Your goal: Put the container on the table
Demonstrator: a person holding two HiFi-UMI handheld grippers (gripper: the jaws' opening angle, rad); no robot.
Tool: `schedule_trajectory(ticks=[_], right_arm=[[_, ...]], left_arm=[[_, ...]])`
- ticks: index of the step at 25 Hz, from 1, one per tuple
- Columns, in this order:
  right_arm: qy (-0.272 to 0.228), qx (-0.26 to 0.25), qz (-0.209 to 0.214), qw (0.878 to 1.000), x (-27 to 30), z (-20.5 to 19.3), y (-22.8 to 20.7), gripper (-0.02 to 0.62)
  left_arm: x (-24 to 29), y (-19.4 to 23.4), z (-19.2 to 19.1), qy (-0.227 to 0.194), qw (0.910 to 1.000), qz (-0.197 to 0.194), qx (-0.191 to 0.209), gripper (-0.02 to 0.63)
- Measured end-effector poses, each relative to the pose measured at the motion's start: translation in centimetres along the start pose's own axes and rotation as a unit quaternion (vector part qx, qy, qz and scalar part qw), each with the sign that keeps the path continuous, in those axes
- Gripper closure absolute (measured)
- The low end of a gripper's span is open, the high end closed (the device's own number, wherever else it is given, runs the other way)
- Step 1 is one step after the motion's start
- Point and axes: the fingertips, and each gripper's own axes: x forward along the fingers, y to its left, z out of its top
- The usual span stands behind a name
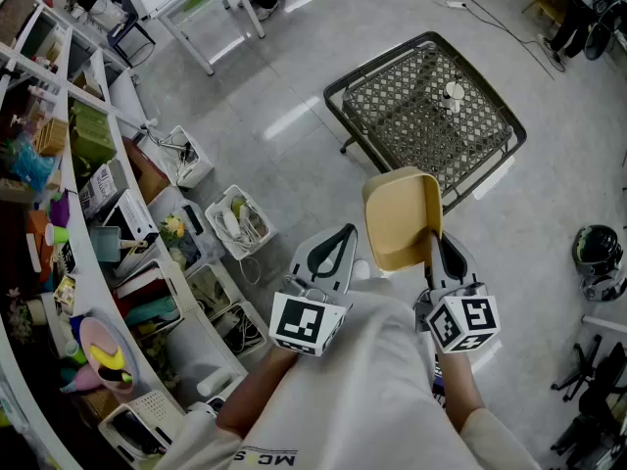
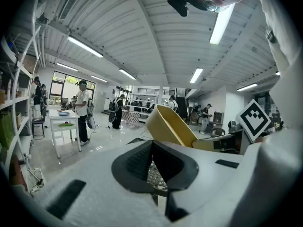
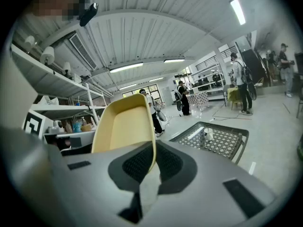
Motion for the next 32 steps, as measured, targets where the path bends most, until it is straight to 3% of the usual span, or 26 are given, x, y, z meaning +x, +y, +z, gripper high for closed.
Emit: schedule_trajectory(ticks=[17, 21, 25, 32], right_arm=[[0.011, 0.048, 0.01, 0.999, 1.5, -0.9, -1.4, 0.566], [0.015, 0.045, 0.011, 0.999, 3.6, -0.7, -1.5, 0.566], [0.018, 0.048, -0.002, 0.999, 6.7, -0.3, -1.7, 0.566], [0.023, 0.062, -0.051, 0.997, 15.3, 2.5, -1.8, 0.566]], left_arm=[[2.1, -0.1, 0.0, 0.03, 0.9993, -0.009, 0.021, 0.583], [3.4, 1.8, 0.3, 0.03, 0.9995, -0.003, 0.004, 0.583], [5.7, 4.5, 0.0, 0.03, 0.9993, -0.019, 0.014, 0.583], [12.9, 13.0, 2.4, 0.029, 0.9979, -0.056, 0.014, 0.583]])
